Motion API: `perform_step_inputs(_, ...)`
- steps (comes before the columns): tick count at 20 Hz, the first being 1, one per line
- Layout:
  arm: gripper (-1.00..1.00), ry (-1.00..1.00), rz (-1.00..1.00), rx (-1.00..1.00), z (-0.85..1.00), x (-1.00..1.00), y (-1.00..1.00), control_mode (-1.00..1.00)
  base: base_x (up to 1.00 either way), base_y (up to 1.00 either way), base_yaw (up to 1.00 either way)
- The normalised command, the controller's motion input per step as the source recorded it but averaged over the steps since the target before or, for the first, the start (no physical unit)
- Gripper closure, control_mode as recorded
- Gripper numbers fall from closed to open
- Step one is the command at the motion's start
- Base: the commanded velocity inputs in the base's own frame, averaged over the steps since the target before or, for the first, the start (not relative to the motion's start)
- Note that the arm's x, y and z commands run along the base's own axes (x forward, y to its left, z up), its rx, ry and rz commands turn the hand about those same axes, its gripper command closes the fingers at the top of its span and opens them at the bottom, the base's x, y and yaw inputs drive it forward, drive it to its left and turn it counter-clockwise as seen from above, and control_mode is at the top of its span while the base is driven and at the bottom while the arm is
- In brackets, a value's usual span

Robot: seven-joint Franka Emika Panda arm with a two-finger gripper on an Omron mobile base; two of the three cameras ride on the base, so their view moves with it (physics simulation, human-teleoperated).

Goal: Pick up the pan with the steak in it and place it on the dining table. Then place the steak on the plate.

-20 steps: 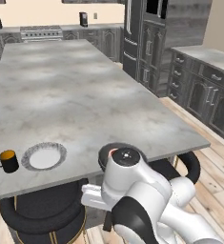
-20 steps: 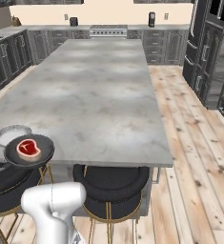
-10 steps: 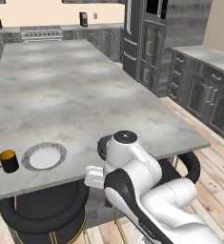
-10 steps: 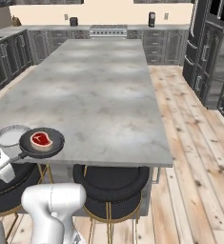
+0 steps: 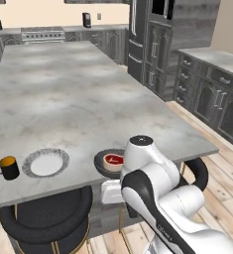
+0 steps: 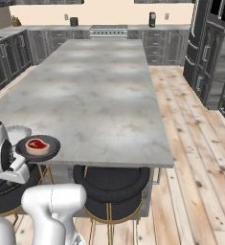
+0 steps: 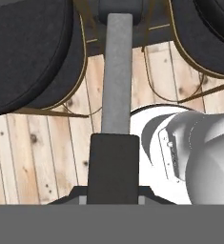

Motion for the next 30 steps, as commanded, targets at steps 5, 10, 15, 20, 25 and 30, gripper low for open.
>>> perform_step_inputs(5, 1.0, -0.07, 0.29, 0.02, -0.16, -0.25, -0.47, -1.0, 0.0, 0.0, 0.0)
perform_step_inputs(10, 1.0, -0.26, 0.15, 0.17, 0.03, -0.04, -0.67, -1.0, 0.0, 0.0, 0.0)
perform_step_inputs(15, 1.0, -0.27, 0.14, 0.21, 0.0, 0.0, -0.63, -1.0, 0.0, 0.0, 0.0)
perform_step_inputs(20, 1.0, -0.03, 0.05, 0.03, -0.01, 0.01, -0.1, -1.0, 0.0, 0.0, 0.0)
perform_step_inputs(25, 1.0, -0.02, 0.0, -0.03, -0.31, 0.01, 0.0, -1.0, 0.0, 0.0, 0.0)
perform_step_inputs(30, 1.0, -0.07, 0.0, -0.02, -0.43, 0.08, -0.02, -1.0, 0.0, 0.0, 0.0)
